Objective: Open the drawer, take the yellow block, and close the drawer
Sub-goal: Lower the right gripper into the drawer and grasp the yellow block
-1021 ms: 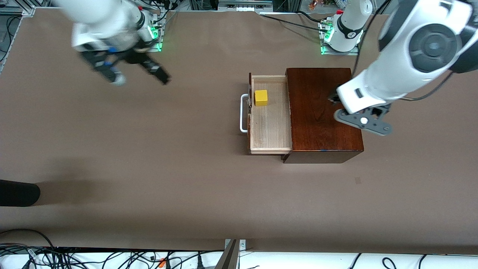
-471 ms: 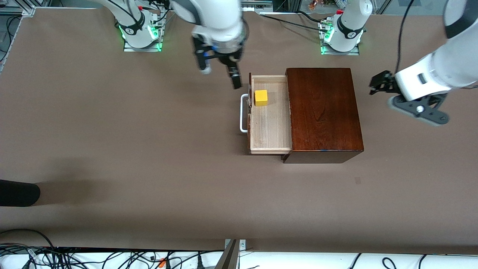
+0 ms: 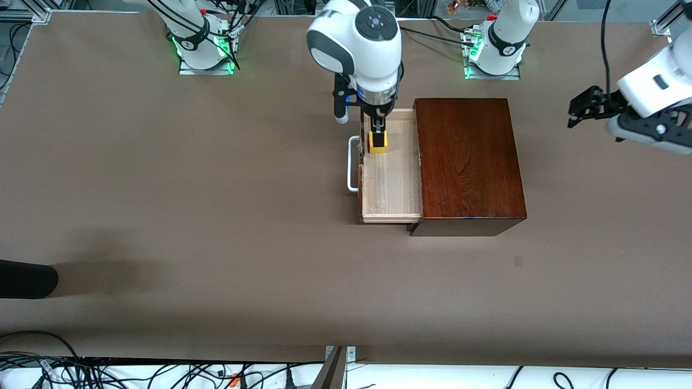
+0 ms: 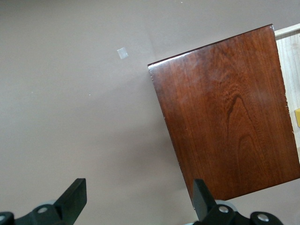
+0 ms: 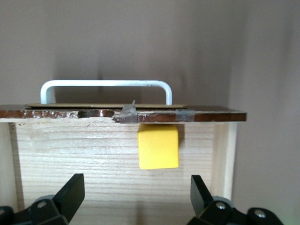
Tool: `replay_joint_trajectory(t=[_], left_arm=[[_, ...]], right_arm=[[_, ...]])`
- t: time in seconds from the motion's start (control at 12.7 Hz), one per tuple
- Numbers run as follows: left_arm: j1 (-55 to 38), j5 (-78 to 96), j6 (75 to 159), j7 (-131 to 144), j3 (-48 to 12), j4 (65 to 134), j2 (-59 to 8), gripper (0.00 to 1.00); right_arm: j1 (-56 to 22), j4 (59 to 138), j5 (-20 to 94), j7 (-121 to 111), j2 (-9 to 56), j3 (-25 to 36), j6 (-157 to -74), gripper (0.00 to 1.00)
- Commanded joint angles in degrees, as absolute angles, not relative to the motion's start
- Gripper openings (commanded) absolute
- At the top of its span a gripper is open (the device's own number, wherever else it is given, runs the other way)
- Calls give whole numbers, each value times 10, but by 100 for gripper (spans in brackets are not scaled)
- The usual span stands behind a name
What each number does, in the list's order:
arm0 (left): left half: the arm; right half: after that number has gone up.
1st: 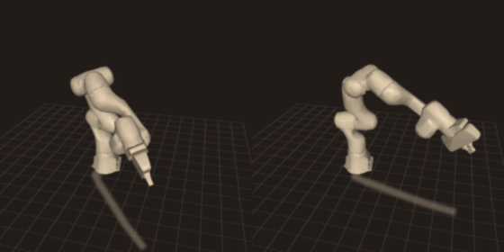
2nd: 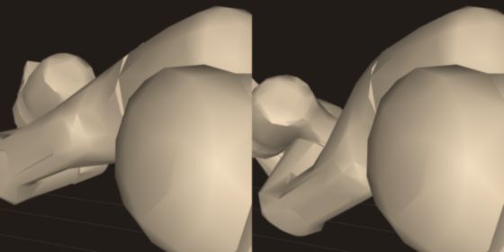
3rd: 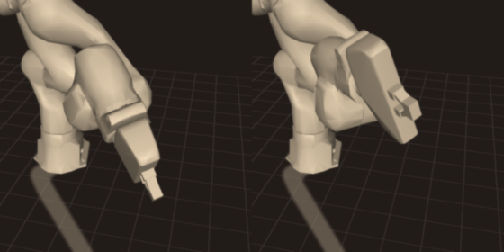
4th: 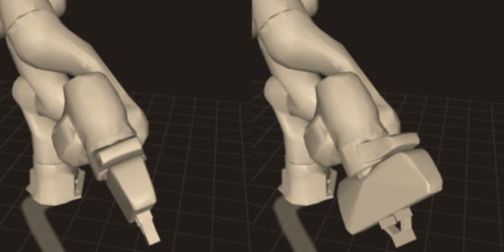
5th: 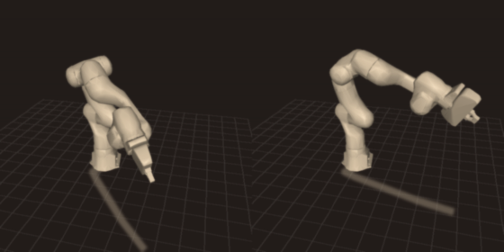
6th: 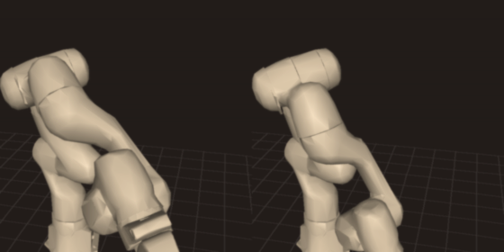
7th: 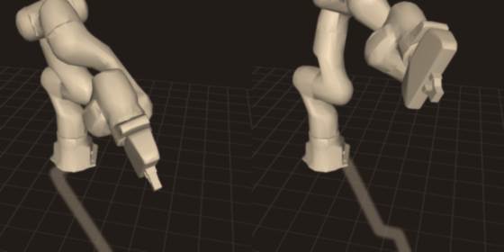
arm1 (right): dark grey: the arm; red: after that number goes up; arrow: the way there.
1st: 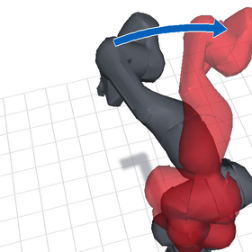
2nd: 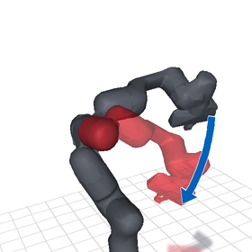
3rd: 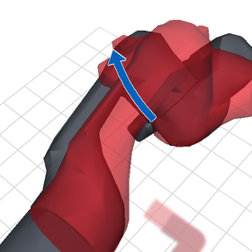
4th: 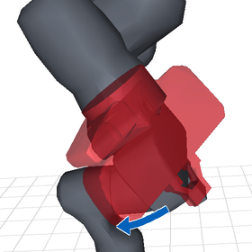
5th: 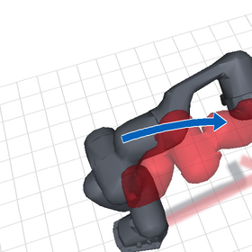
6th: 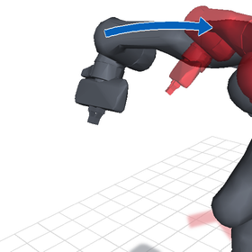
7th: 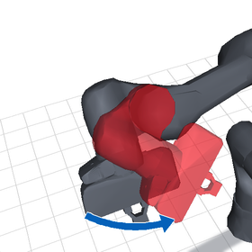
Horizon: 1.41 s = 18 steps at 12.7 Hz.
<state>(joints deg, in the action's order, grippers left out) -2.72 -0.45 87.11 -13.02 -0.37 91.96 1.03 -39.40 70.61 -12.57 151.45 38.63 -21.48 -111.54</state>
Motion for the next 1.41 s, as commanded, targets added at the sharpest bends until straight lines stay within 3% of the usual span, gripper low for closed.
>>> replay_joint_trajectory(t=[0.0, 0.86, 0.94, 1.02, 1.1, 1.34], left_arm=[[-45, 2, 883, -103, 12, 942, 31, 100], [-41, 1, 857, -91, 6, 925, 25, 100], [-40, 1, 852, -90, 6, 925, 25, 100], [-41, 1, 852, -90, 6, 925, 25, 100], [-41, 2, 852, -90, 6, 924, 25, 100], [-41, 3, 850, -89, 6, 924, 25, 100]], right_arm=[[-412, 679, -140, 1537, 411, -203, -1122, 100], [-413, 759, -155, 1505, 430, -203, -1184, 100], [-413, 759, -156, 1506, 431, -203, -1186, 79], [-414, 759, -161, 1502, 431, -204, -1186, 10], [-412, 758, -160, 1498, 429, -204, -1184, 0], [-407, 745, -154, 1496, 404, -208, -1155, 0]])
